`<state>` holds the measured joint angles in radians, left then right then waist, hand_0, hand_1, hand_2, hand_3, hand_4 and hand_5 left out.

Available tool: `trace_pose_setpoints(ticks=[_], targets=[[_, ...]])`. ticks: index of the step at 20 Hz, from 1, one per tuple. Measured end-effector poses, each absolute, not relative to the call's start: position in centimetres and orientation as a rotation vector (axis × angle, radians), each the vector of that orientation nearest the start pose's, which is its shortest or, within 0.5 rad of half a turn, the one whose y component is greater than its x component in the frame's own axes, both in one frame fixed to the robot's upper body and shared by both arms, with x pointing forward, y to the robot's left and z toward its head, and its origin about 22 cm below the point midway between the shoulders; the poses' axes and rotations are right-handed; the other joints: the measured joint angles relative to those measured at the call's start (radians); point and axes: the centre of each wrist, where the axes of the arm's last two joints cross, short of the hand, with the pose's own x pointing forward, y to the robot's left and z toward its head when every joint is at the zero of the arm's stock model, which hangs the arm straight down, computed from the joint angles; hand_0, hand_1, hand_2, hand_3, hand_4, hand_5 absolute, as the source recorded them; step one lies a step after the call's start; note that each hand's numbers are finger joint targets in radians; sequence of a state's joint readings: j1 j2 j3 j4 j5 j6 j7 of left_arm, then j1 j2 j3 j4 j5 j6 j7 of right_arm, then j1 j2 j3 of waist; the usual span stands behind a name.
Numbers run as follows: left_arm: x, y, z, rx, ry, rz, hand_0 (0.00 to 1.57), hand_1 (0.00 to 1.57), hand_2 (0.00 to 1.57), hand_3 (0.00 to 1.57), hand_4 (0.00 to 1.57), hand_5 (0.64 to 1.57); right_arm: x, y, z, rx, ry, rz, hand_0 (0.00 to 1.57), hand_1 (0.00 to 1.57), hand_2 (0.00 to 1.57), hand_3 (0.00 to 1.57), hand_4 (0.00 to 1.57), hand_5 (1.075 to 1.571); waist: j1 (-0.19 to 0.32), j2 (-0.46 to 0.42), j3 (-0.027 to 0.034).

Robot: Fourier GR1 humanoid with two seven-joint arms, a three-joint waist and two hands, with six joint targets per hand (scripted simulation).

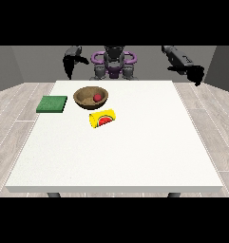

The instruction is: Pick the cup and pour the ball into the bowl, then pick the bowl and place it on the pad

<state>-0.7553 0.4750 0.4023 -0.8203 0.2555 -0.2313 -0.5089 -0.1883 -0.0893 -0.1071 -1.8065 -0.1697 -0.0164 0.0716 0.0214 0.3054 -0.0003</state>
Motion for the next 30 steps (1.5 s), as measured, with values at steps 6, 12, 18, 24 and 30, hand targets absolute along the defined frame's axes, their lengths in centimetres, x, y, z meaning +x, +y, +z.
trace_pose_setpoints(ticks=[6,12,18,24,30], targets=[[39.9,39.4,20.2,0.091,-2.219,0.011,0.0,0.0,0.0,0.0,0.0,1.527,29.1,-25.7,5.8,0.097,-1.848,-0.126,0.0,0.0,0.0,0.0,0.36,1.571,0.002,0.013,0.0017],[39.1,40.9,24.9,0.128,-2.238,-0.022,0.0,0.0,0.0,0.0,0.0,1.548,30.4,-27.9,1.7,0.115,-1.796,-0.15,0.0,0.0,0.0,0.0,0.29,1.57,-0.01,0.018,0.0018],[38.5,41.1,28.8,0.127,-2.25,-0.026,0.0,0.0,0.0,0.0,0.0,1.535,32.0,-27.4,-1.1,0.137,-1.729,-0.183,0.0,0.0,0.0,0.0,0.41,1.571,-0.008,0.008,0.0017],[37.9,40.9,31.5,0.107,-2.267,-0.043,0.0,0.0,0.0,0.0,0.0,1.534,34.3,-27.6,-1.6,0.139,-1.679,-0.239,0.0,0.0,0.0,0.0,0.38,1.571,0.012,0.012,0.0014],[37.0,40.9,33.8,0.101,-2.321,-0.056,0.0,0.0,0.0,0.0,0.0,1.527,34.4,-27.8,-2.6,0.116,-1.764,-0.267,0.0,0.0,0.0,0.0,0.29,1.566,0.027,0.04,-0.0148]])
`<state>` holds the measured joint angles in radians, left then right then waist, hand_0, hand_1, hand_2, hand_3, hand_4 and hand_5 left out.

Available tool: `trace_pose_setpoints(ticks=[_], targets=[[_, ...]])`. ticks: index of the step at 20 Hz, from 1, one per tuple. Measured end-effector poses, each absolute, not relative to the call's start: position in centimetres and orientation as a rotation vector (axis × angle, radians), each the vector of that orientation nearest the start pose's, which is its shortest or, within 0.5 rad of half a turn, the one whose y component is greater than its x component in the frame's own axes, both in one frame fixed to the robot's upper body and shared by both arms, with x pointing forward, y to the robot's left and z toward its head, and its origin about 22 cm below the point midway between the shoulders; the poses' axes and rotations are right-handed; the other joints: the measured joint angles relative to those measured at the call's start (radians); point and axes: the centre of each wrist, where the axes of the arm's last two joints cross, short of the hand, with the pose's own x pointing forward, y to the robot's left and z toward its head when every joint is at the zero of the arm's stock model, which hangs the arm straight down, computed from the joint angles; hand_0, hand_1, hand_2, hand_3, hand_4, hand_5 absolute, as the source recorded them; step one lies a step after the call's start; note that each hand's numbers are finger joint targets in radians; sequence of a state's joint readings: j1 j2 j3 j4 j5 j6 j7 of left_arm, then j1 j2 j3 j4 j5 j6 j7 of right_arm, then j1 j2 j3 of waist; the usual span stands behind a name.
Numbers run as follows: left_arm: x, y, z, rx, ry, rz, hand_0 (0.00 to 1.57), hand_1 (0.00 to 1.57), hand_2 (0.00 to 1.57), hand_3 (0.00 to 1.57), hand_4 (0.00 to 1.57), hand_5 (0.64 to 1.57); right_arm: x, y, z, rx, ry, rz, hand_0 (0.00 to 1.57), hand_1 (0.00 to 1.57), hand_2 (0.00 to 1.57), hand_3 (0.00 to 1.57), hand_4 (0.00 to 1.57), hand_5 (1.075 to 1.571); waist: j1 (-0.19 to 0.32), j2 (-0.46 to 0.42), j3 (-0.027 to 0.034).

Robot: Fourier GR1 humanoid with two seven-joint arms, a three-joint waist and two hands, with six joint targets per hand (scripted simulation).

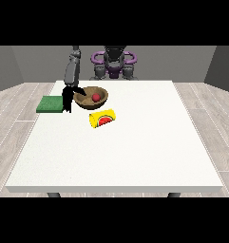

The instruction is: Pick the cup and pour the ball into the bowl, then pick the bowl and place it on the pad

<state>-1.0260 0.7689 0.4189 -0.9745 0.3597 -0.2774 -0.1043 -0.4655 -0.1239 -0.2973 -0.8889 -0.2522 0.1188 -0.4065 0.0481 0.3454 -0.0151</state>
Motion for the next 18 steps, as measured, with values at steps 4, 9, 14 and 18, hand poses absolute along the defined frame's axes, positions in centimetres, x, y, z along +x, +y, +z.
trace_pose_setpoints(ticks=[4,9,14,18], targets=[[36.8,40.8,34.2,0.085,-2.326,-0.06,0.0,0.0,0.0,0.0,0.0,1.537,34.5,-27.7,-2.7,0.113,-1.78,-0.274,0.0,0.0,0.0,0.0,0.31,1.57,0.004,0.001,-0.0039],[36.9,40.3,35.1,0.067,-2.33,-0.069,0.0,0.0,0.0,0.0,0.0,1.533,35.4,-25.2,-2.3,0.097,-1.784,-0.266,0.0,0.0,0.0,0.0,0.44,1.57,0.017,0.001,-0.0054],[36.7,40.6,35.8,0.05,-2.333,-0.085,0.0,0.0,0.0,0.0,0.0,1.537,36.2,-23.4,-1.6,0.008,-1.754,-0.244,0.0,0.0,0.0,0.0,0.43,1.568,0.043,-0.001,-0.0066],[36.0,41.1,37.2,0.057,-2.35,-0.083,0.0,0.0,0.0,0.0,0.0,1.541,36.0,-23.4,-1.9,-0.064,-1.735,-0.241,1.57,1.57,1.57,1.57,1.11,1.41,0.049,0.0,-0.0169]])
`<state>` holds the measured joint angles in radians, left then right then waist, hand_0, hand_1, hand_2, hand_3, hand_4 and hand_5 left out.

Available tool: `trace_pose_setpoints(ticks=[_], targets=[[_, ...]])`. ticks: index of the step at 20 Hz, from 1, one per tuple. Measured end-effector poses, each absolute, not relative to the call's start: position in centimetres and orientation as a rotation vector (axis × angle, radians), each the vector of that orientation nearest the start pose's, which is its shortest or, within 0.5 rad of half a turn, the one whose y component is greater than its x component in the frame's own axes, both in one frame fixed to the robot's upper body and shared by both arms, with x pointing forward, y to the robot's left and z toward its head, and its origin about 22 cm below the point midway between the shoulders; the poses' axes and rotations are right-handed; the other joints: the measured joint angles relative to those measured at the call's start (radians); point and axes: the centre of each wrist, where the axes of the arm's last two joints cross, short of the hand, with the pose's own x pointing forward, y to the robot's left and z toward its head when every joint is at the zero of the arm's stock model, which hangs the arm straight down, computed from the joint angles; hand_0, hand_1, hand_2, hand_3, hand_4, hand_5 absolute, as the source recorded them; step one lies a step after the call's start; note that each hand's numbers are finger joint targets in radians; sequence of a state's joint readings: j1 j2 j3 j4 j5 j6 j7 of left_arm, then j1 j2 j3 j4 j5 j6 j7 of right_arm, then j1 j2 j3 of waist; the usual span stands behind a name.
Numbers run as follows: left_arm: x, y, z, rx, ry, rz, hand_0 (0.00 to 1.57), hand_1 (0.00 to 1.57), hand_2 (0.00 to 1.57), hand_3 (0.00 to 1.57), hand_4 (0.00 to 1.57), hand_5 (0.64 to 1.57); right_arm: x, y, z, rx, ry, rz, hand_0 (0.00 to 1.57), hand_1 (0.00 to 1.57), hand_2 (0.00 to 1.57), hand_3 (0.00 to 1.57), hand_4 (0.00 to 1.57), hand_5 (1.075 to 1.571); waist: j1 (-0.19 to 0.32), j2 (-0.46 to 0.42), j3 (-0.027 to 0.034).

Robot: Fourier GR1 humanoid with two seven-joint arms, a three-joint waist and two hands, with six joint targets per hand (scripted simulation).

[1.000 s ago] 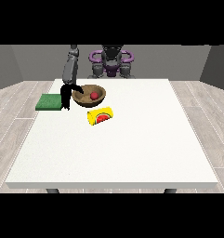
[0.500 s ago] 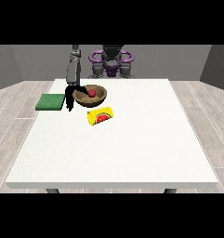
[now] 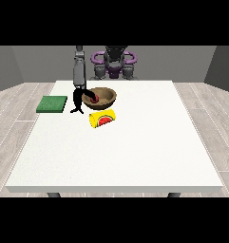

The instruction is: Pick the cup and pour the ball into the bowl, then pick the bowl and place it on the pad

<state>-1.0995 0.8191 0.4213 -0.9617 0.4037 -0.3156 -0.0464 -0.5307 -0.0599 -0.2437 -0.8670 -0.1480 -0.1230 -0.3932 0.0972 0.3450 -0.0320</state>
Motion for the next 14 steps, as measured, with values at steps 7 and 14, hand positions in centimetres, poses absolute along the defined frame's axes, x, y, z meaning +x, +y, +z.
trace_pose_setpoints(ticks=[7,14], targets=[[36.4,42.4,35.4,0.058,-2.309,-0.049,0.0,0.0,0.0,0.0,0.0,1.546,35.4,-23.7,-1.8,-0.251,-1.622,-0.089,1.57,1.57,1.57,1.57,1.17,1.473,-0.01,-0.033,0.0075],[36.0,47.0,30.4,0.138,-2.184,0.037,0.0,0.0,0.0,0.0,0.0,1.544,37.4,-24.3,3.3,-0.331,-1.422,0.068,1.57,1.57,1.57,1.57,1.25,1.472,-0.098,-0.139,0.0243]])
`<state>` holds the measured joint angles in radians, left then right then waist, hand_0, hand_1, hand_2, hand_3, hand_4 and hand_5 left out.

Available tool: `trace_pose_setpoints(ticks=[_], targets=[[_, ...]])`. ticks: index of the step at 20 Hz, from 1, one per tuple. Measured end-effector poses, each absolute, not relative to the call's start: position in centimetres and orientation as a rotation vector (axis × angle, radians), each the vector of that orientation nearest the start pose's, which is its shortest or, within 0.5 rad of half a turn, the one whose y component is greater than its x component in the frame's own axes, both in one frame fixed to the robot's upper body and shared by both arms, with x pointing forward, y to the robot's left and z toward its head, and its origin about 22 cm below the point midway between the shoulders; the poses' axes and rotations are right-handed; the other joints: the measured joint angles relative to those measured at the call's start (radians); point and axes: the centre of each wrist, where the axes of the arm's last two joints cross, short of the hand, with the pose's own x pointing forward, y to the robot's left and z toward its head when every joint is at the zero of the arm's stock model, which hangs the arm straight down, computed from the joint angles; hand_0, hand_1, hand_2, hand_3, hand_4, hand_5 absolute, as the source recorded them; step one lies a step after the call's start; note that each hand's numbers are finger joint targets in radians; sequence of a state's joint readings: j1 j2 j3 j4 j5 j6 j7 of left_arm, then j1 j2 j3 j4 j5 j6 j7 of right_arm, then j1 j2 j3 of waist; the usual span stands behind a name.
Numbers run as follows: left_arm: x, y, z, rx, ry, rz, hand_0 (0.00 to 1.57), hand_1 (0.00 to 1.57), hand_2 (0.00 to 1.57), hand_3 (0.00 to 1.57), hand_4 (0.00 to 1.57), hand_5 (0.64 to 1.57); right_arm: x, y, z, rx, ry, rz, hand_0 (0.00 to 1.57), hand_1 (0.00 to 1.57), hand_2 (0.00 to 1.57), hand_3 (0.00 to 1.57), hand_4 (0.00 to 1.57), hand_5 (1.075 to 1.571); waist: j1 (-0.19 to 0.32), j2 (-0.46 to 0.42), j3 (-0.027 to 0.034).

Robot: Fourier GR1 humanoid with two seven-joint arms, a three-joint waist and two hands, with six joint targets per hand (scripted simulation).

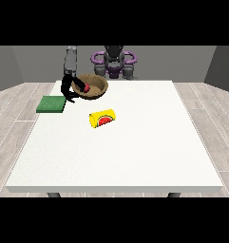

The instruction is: Pick the cup and pour the ball into the bowl, then pick the bowl and place it on the pad

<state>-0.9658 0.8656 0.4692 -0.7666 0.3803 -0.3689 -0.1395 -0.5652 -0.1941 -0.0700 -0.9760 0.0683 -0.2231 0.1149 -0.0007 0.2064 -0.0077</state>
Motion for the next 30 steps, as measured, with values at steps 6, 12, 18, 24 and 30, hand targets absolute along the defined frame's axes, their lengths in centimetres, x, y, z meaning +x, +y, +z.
trace_pose_setpoints(ticks=[6,12,18,24,30], targets=[[33.3,51.4,29.7,0.2,-2.188,0.096,0.0,0.0,0.0,0.0,0.0,1.541,38.5,-25.9,7.3,-0.327,-1.404,0.107,1.57,1.57,1.57,1.57,1.29,1.507,-0.061,0.024,0.0049],[33.1,51.0,30.6,0.227,-2.231,0.086,0.0,0.0,0.0,0.0,0.0,1.537,38.6,-30.5,8.0,-0.387,-1.423,0.137,1.57,1.57,1.57,1.57,1.3,1.519,-0.062,0.066,0.0076],[33.7,49.6,31.9,0.23,-2.259,0.077,0.0,0.0,0.0,0.0,0.0,1.532,39.0,-34.3,9.4,-0.42,-1.453,0.131,1.57,1.57,1.57,1.57,1.31,1.534,-0.056,0.098,0.0084],[33.3,48.7,33.1,0.235,-2.305,0.05,0.0,0.0,0.0,0.0,0.01,1.532,37.9,-40.1,9.8,-0.418,-1.491,0.048,1.57,1.57,1.57,1.0,1.3,1.541,-0.031,0.138,0.009],[32.2,48.3,35.6,0.238,-2.371,0.02,0.0,0.0,0.0,0.0,0.13,1.533,37.3,-43.7,11.3,-0.425,-1.546,-0.006,1.57,1.57,1.57,0.39,1.3,1.547,0.0,0.206,0.0094]])
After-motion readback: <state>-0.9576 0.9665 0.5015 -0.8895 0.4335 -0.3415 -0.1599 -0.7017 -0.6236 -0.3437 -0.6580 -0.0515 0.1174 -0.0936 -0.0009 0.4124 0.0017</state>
